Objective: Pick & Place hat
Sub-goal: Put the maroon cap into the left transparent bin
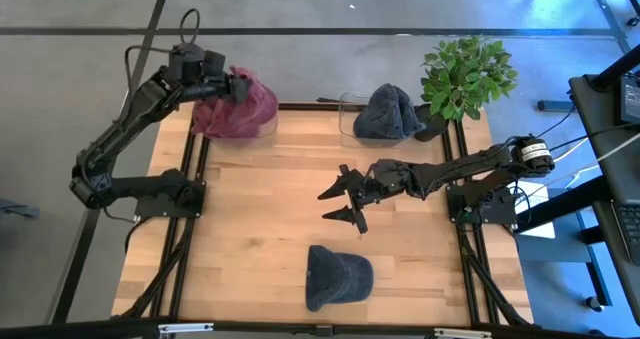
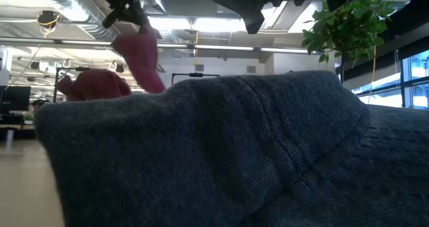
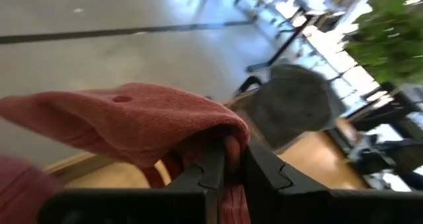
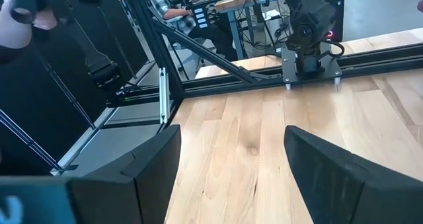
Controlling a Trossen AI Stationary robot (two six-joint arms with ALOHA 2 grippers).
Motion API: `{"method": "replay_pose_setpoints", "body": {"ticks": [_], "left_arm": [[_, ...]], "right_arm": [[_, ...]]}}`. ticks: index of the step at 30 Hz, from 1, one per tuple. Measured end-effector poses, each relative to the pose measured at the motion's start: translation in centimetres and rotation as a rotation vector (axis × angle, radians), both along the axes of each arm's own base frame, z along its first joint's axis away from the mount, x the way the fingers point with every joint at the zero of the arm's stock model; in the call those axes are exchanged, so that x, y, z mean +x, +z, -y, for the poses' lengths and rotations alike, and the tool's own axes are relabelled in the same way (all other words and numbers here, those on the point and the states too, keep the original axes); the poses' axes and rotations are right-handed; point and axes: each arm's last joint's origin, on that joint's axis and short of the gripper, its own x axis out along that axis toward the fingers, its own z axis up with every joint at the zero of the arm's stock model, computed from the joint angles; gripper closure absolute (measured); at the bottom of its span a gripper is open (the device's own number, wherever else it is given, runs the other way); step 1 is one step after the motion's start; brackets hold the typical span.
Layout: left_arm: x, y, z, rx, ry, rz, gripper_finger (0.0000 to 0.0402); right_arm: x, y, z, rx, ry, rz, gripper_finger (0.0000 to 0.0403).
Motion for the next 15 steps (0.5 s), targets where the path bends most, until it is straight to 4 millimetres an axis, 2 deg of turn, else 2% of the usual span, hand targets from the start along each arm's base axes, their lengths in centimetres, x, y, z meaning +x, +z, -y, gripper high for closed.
{"method": "replay_pose_setpoints", "body": {"ticks": [7, 15], "left_arm": [[-0.5, -1.5, -0.1, -0.042, 0.072, -0.193, 0.0374], [0.3, -3.0, -1.3, -0.083, 0.070, -0.300, 0.0374]], "right_arm": [[0.0, 0.0, 0.0, -0.012, 0.001, 0.004, 0.0134], [0.0, 0.0, 0.0, -0.029, 0.004, 0.009, 0.0134]]}}
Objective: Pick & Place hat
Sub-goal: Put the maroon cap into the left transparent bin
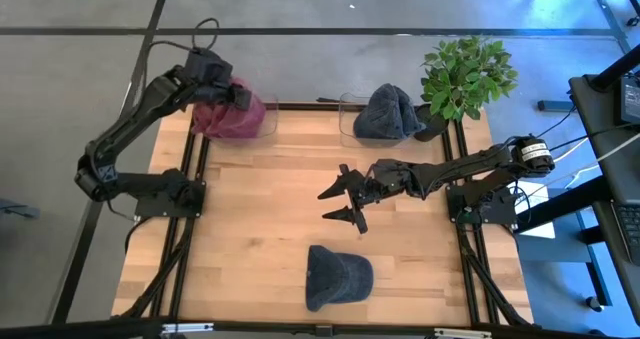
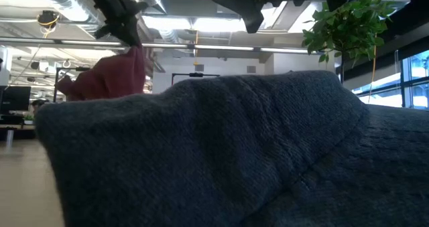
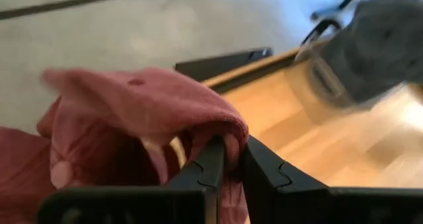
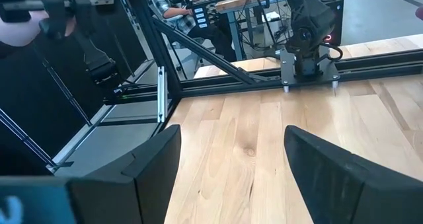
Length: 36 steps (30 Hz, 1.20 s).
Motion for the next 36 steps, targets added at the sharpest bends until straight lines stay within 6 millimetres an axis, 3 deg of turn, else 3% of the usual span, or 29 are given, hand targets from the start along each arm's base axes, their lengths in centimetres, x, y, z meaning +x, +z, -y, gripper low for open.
{"method": "replay_pose_setpoints", "body": {"ticks": [8, 15, 29, 36], "left_arm": [[1.2, -1.8, -1.3, -0.052, -0.024, -0.106, 0.0373], [1.0, -3.3, -1.7, -0.125, 0.005, -0.257, 0.0373], [-0.1, -3.1, -1.0, -0.084, 0.101, -0.390, 0.0368], [-0.3, -3.3, -0.7, -0.117, 0.091, -0.411, 0.0342]], "right_arm": [[0.0, 0.0, 0.0, 0.000, 0.000, -0.001, 0.0134], [0.0, -0.1, 0.0, 0.000, 0.000, -0.007, 0.0134], [0.0, -0.2, 0.0, -0.003, -0.001, -0.022, 0.0134], [0.0, -0.2, 0.0, -0.001, -0.001, -0.022, 0.0134]]}}
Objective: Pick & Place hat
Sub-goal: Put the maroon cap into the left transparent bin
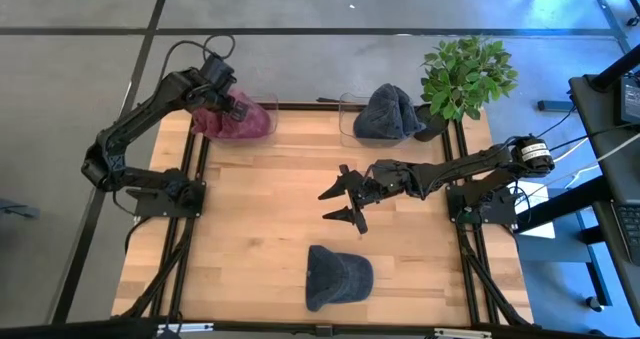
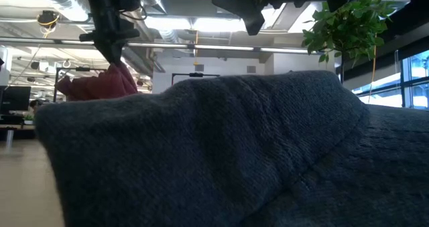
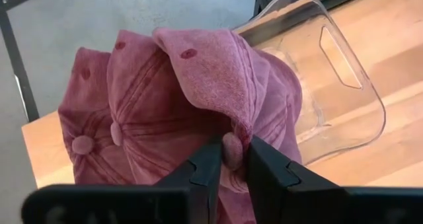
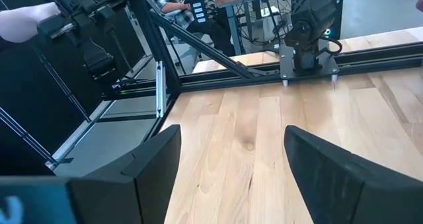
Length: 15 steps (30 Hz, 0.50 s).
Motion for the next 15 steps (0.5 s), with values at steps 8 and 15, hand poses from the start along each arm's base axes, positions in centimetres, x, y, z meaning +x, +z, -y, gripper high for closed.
{"method": "replay_pose_setpoints", "body": {"ticks": [8, 15], "left_arm": [[-0.03, -0.01, 0.03, 0.001, -0.027, -0.018, 0.0337], [-0.22, 0.01, -0.03, 0.032, 0.011, -0.066, 0.0303]], "right_arm": [[0.00, 0.00, -0.01, 0.002, 0.001, -0.001, 0.0134], [0.00, 0.00, -0.01, 0.036, -0.006, -0.011, 0.0134]]}}
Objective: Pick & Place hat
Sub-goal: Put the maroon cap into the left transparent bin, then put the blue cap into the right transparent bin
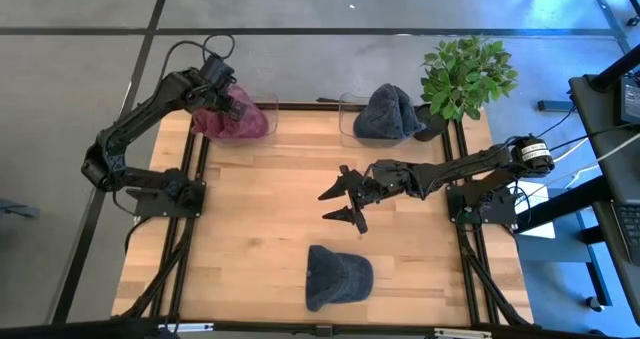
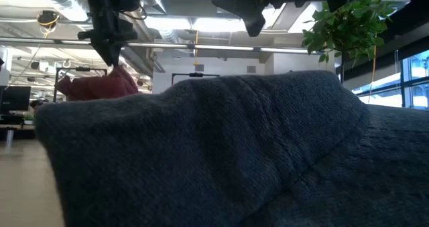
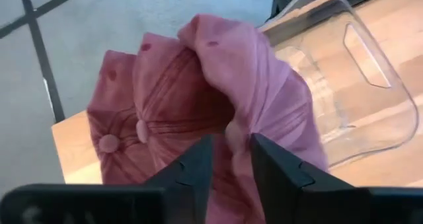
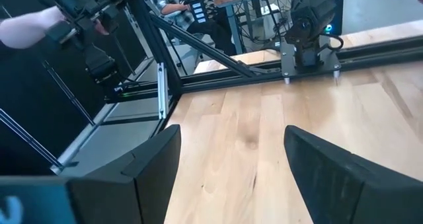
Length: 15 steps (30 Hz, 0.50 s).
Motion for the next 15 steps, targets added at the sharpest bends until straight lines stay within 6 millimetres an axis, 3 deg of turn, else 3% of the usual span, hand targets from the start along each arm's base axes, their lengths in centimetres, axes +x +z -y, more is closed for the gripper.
{"method": "replay_pose_setpoints", "body": {"ticks": [9, 15], "left_arm": [[-0.2, 0.2, 0.2, -0.008, -0.003, 0.003, 0.0227], [-0.7, 3.6, 1.6, 0.094, -0.028, 0.145, 0.0220]], "right_arm": [[-0.1, -0.6, 0.0, 0.024, -0.007, -0.075, 0.0134], [-0.3, -1.2, 0.0, 0.023, -0.009, -0.139, 0.0134]]}}
